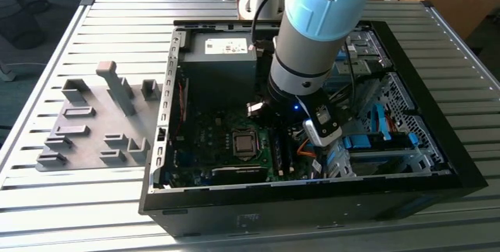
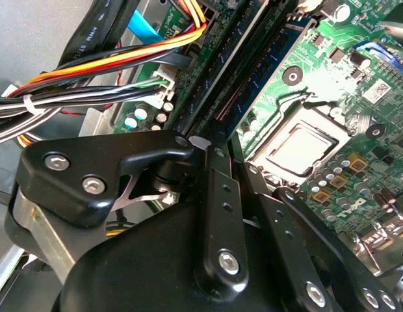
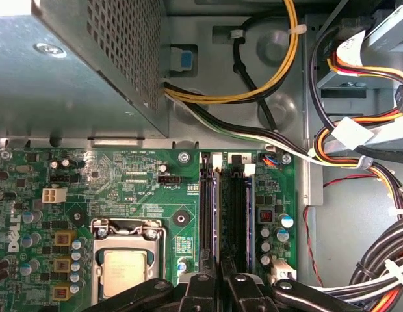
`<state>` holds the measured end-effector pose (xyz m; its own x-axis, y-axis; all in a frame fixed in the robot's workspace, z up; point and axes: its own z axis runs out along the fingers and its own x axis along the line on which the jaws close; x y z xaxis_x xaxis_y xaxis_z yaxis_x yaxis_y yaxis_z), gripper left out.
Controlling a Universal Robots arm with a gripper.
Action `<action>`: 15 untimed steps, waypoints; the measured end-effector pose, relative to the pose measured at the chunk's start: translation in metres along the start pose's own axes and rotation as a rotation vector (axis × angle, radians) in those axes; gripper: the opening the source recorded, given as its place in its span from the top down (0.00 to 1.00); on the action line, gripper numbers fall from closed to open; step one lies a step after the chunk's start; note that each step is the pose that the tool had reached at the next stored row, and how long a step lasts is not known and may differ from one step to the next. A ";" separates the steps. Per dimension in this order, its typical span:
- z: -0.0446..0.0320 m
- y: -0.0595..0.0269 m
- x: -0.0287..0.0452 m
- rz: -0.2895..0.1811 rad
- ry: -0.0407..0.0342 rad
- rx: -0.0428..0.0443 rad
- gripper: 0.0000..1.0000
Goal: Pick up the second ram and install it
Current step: 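Press down the second ram until it locks into place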
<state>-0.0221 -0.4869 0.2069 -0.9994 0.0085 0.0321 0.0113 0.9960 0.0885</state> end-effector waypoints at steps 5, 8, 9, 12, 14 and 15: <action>0.0002 0.0000 0.0000 0.000 -0.0001 -0.0003 0.86; 0.0002 0.0000 0.0000 0.000 -0.0001 -0.0003 0.86; 0.0002 0.0000 0.0000 0.000 -0.0001 -0.0003 0.86; 0.0002 0.0000 0.0000 0.000 -0.0001 -0.0003 0.86; 0.0003 0.0000 0.0000 0.000 -0.0001 -0.0004 0.86; 0.0003 0.0000 0.0000 0.000 -0.0001 -0.0003 0.86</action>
<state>-0.0221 -0.4869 0.2066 -0.9995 0.0085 0.0320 0.0113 0.9960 0.0889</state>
